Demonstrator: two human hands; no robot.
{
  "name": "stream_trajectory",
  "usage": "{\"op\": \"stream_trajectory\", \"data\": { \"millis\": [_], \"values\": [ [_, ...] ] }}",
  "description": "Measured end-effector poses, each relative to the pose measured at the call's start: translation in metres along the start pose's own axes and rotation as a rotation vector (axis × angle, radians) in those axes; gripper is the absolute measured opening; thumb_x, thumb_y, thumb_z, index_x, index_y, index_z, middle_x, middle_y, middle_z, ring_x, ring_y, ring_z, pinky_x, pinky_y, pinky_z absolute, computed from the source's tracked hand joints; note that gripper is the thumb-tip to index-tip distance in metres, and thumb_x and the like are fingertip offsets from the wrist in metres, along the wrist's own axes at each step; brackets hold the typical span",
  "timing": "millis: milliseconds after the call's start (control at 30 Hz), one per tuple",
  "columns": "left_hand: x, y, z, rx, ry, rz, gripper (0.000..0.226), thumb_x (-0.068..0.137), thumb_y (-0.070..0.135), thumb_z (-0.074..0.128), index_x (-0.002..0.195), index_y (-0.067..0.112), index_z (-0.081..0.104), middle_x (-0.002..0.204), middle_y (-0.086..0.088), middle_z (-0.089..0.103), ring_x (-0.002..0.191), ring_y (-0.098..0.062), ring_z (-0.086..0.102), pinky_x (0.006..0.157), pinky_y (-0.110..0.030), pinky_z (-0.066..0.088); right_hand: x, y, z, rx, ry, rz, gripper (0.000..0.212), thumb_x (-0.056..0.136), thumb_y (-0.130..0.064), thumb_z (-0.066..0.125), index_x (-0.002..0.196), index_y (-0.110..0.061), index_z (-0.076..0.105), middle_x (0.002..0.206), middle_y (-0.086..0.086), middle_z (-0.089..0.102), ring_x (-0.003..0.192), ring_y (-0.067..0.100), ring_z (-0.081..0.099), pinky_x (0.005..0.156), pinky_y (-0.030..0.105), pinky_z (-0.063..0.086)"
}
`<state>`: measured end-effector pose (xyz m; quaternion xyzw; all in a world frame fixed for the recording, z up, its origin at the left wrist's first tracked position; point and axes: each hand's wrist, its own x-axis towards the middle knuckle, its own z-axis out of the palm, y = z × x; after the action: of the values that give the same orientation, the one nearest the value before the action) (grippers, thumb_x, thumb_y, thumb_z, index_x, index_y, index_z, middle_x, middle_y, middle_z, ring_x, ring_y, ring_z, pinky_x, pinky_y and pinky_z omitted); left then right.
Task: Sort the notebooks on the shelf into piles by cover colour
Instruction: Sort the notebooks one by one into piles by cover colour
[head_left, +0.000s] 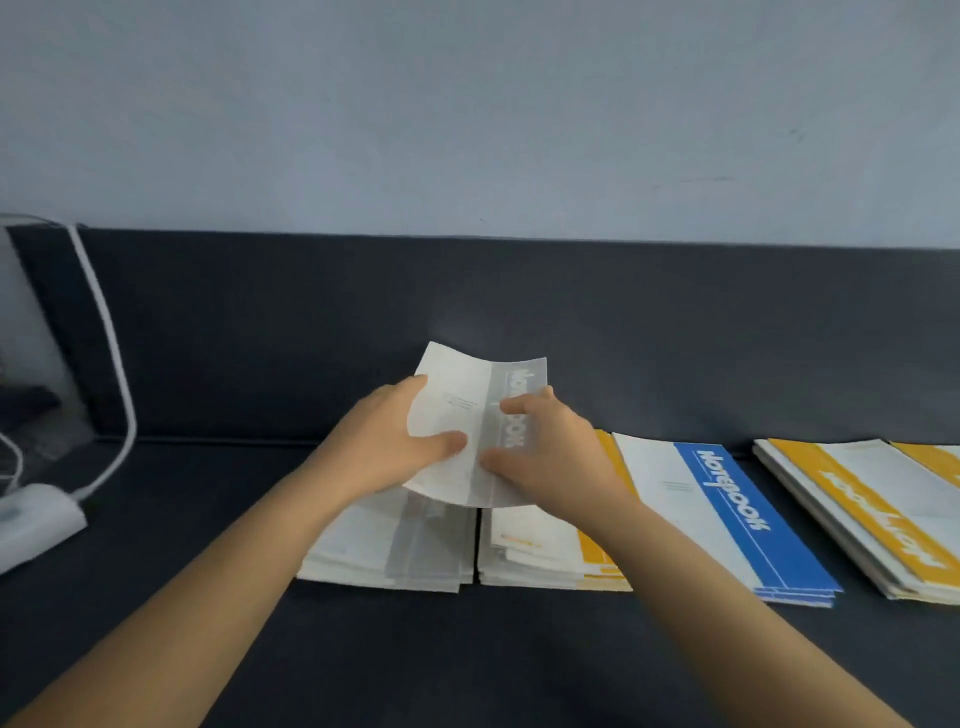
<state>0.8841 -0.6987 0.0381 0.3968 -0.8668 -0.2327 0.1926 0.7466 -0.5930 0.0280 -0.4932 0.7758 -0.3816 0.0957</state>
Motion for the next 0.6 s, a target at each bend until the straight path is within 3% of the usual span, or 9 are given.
{"op": "stream_trajectory", "data": {
  "millis": [33, 100, 200, 267, 333, 400, 500, 533, 600],
  "values": [
    [-0.001, -0.009, -0.005, 0.057, -0.025, -0.024, 0.079, 0.085, 0.054, 0.064, 0.149, 0.021, 0.031, 0.152, -0.003, 0.035, 0.139, -0.02, 0.035, 0.103, -0.031, 0.033, 0.001, -0.009, 0.01, -0.054, -0.017, -0.011, 0.053, 0.084, -0.031, 0.068, 0.133, -0.022, 0.049, 0.129, -0.006, 0.046, 0.097, 0.014, 0.052, 0.051, 0.007, 0.041],
    [-0.004, -0.027, -0.009, 0.183, -0.09, -0.057, 0.073, 0.085, 0.061, 0.058, 0.141, 0.017, 0.039, 0.141, -0.007, 0.045, 0.129, -0.024, 0.042, 0.095, -0.033, 0.038, 0.001, -0.02, 0.031, -0.175, -0.071, -0.037, 0.047, 0.085, -0.034, 0.063, 0.129, -0.021, 0.052, 0.129, -0.002, 0.05, 0.11, 0.02, 0.055, 0.077, 0.021, 0.047],
    [-0.01, -0.049, 0.001, 0.403, -0.212, -0.064, 0.071, 0.087, 0.068, 0.046, 0.133, 0.015, 0.04, 0.135, -0.009, 0.045, 0.125, -0.026, 0.038, 0.092, -0.034, 0.037, -0.002, -0.018, 0.058, -0.453, -0.233, -0.077, 0.037, 0.089, -0.038, 0.051, 0.118, -0.016, 0.056, 0.123, 0.006, 0.052, 0.118, 0.03, 0.049, 0.097, 0.035, 0.04],
    [-0.013, -0.062, 0.014, 0.542, -0.304, -0.056, 0.08, 0.092, 0.069, 0.032, 0.146, 0.011, 0.027, 0.152, -0.013, 0.027, 0.137, -0.028, 0.025, 0.107, -0.037, 0.028, -0.007, -0.013, 0.069, -0.733, -0.343, -0.128, 0.042, 0.094, -0.043, 0.039, 0.123, -0.015, 0.051, 0.128, 0.008, 0.051, 0.13, 0.032, 0.037, 0.114, 0.05, 0.018],
    [-0.017, -0.068, 0.022, 0.598, -0.365, -0.088, 0.084, 0.095, 0.066, 0.018, 0.155, 0.011, -0.002, 0.163, -0.011, -0.004, 0.147, -0.028, 0.007, 0.118, -0.04, 0.013, -0.011, -0.014, 0.073, -0.886, -0.372, -0.188, 0.047, 0.098, -0.045, 0.028, 0.128, -0.015, 0.049, 0.134, 0.009, 0.051, 0.139, 0.032, 0.026, 0.112, 0.061, -0.009],
    [-0.016, -0.069, 0.023, 0.638, -0.349, -0.076, 0.081, 0.097, 0.063, 0.014, 0.155, 0.01, -0.004, 0.163, -0.012, -0.006, 0.148, -0.027, 0.01, 0.118, -0.04, 0.012, -0.012, -0.018, 0.071, -0.922, -0.363, -0.247, 0.052, 0.1, -0.048, 0.023, 0.132, -0.016, 0.049, 0.14, 0.008, 0.047, 0.144, 0.028, 0.02, 0.11, 0.06, -0.018],
    [-0.011, -0.058, 0.017, 0.677, -0.193, 0.024, 0.059, 0.099, 0.05, 0.019, 0.137, 0.011, 0.041, 0.148, -0.01, 0.037, 0.132, -0.024, 0.037, 0.104, -0.036, 0.031, -0.005, -0.017, 0.057, -0.826, -0.291, -0.267, 0.05, 0.1, -0.046, 0.026, 0.137, -0.019, 0.047, 0.149, 0.006, 0.038, 0.145, 0.022, 0.018, 0.119, 0.047, -0.005],
    [-0.01, -0.05, 0.015, 0.68, -0.12, 0.075, 0.057, 0.096, 0.049, 0.016, 0.128, 0.014, 0.048, 0.14, -0.007, 0.046, 0.126, -0.023, 0.042, 0.099, -0.035, 0.034, -0.003, -0.015, 0.049, -0.769, -0.248, -0.263, 0.049, 0.1, -0.045, 0.028, 0.137, -0.019, 0.046, 0.148, 0.004, 0.038, 0.143, 0.021, 0.021, 0.119, 0.042, 0.005],
    [-0.007, -0.028, 0.012, 0.667, -0.024, 0.159, 0.076, 0.084, 0.056, 0.002, 0.129, 0.017, 0.05, 0.138, -0.003, 0.049, 0.127, -0.021, 0.043, 0.098, -0.034, 0.037, 0.0, -0.005, 0.026, -0.703, -0.169, -0.25, 0.046, 0.1, -0.044, 0.03, 0.134, -0.02, 0.049, 0.142, 0.001, 0.045, 0.137, 0.02, 0.031, 0.113, 0.035, 0.023]
  ]
}}
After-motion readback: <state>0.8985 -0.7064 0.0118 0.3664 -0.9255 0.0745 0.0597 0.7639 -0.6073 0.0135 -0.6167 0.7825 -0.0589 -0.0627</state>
